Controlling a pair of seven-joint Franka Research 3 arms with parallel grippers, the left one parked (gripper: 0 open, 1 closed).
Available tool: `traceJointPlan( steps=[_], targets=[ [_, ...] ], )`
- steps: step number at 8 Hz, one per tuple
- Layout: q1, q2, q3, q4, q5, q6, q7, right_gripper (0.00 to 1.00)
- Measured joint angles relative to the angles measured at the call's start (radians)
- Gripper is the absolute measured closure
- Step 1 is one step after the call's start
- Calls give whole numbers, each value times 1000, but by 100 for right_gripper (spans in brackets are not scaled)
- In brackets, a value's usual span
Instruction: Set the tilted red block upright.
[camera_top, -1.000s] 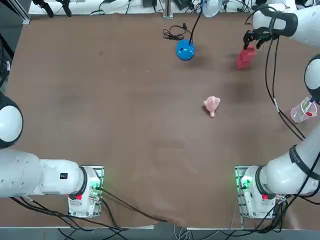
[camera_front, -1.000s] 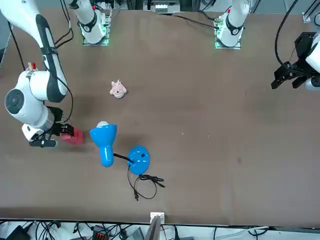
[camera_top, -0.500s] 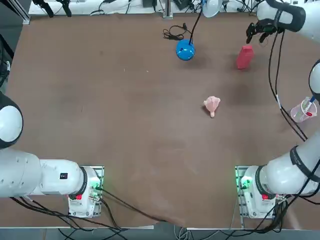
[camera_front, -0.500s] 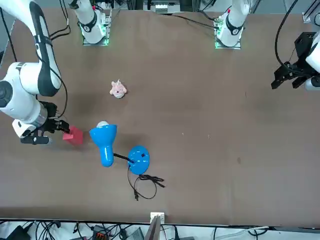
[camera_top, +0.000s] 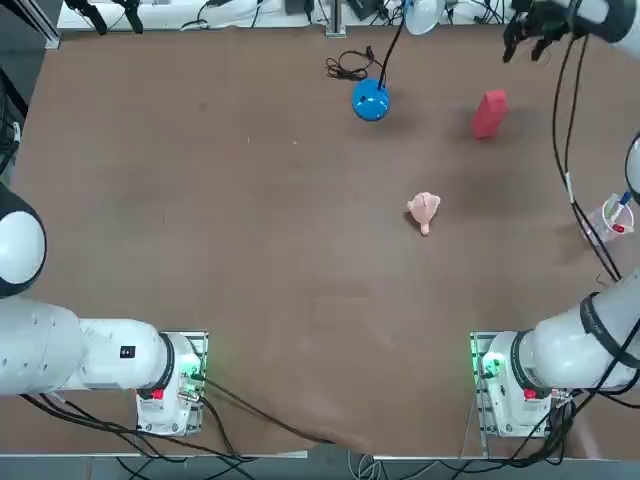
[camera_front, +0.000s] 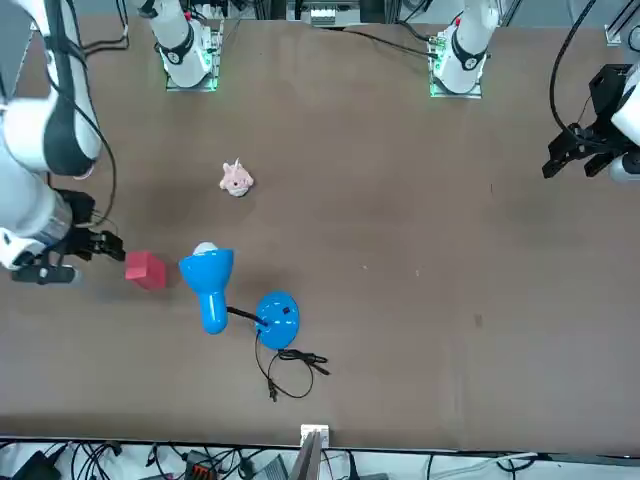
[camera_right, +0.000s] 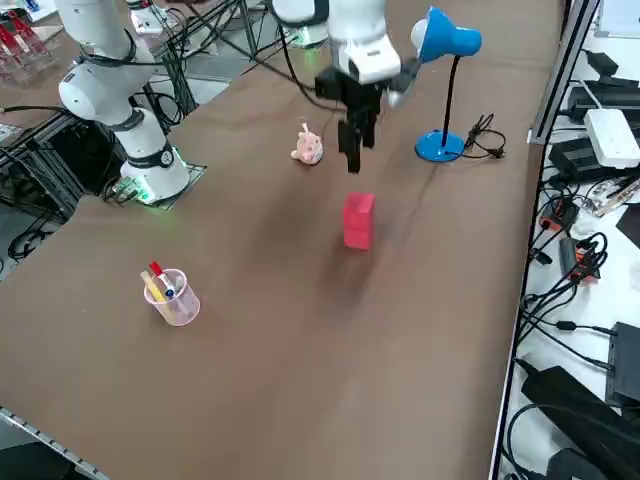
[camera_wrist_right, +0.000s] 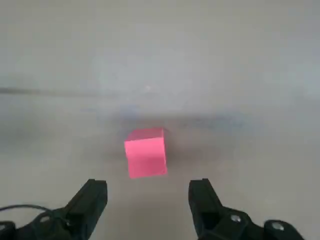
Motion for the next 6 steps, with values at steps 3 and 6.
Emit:
traceJointPlan(
  steps=[3, 6],
  targets=[
    [0, -139, 4, 33, 0, -131, 0, 0],
    [3, -272, 9, 32, 9, -274, 0, 0]
  ],
)
